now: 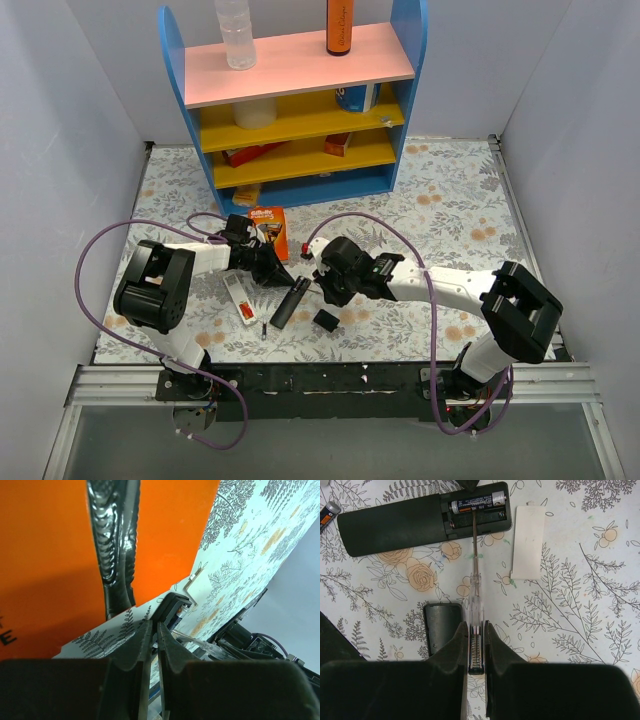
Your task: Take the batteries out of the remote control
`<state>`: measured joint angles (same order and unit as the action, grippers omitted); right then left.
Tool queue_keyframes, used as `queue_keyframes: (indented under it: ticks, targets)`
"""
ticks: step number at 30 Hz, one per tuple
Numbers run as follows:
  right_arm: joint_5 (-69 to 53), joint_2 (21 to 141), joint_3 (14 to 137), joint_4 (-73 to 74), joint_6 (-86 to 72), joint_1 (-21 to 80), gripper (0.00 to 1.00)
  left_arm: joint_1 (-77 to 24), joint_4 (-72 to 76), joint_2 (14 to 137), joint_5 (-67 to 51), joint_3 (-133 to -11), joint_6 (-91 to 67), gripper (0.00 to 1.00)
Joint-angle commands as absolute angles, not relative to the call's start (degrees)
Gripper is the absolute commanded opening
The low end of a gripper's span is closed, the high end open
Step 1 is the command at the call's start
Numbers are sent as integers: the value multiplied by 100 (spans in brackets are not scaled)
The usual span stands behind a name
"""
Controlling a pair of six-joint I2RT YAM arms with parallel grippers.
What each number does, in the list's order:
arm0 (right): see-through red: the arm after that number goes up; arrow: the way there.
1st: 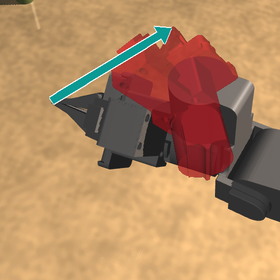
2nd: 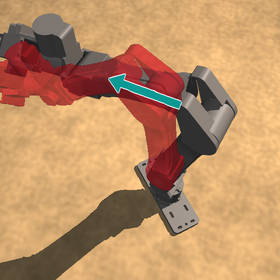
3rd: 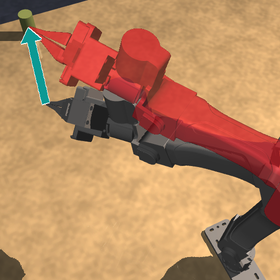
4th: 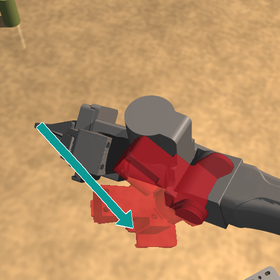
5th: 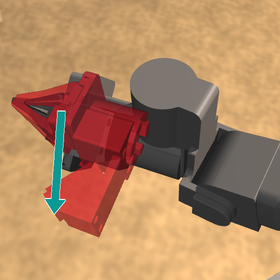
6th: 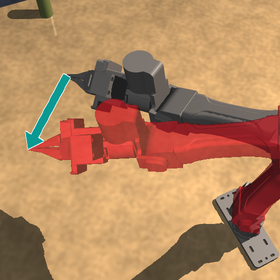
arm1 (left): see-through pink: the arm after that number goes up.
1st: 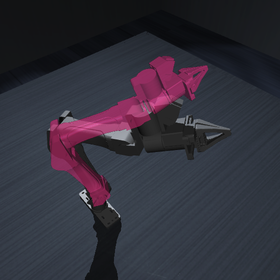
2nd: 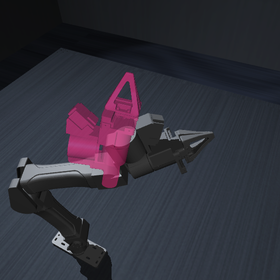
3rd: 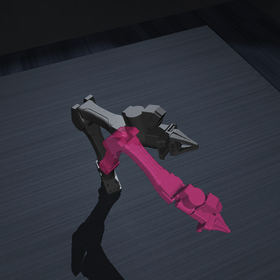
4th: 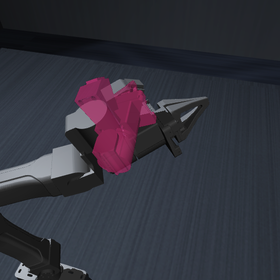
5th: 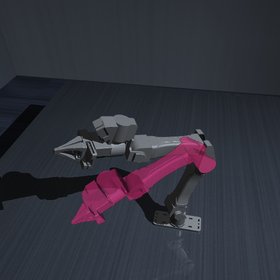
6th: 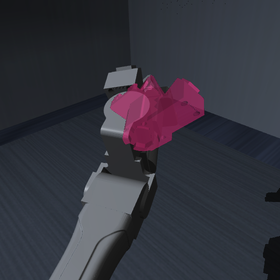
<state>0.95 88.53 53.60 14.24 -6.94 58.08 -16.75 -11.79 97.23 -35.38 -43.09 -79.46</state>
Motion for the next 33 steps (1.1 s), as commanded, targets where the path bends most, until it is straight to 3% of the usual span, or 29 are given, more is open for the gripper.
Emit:
queue_keyframes:
  ticks: [1,16,27,33]
  targets:
    - [387,8903,5388,1908,-527,5748,1,-1767,-1494,9896,-3076,-4061,-7805,7]
    - [352,8640,4430,949,-1195,5739,1,-1767,-1512,9949,-3006,-4008,-7805,6]
    - [413,8552,4843,1222,-958,5687,1,-1767,-1521,9975,-2997,-3999,-7831,6]
    - [378,8569,4431,845,-1169,5643,1,-1767,-1529,9940,-2988,-3990,-7840,6]
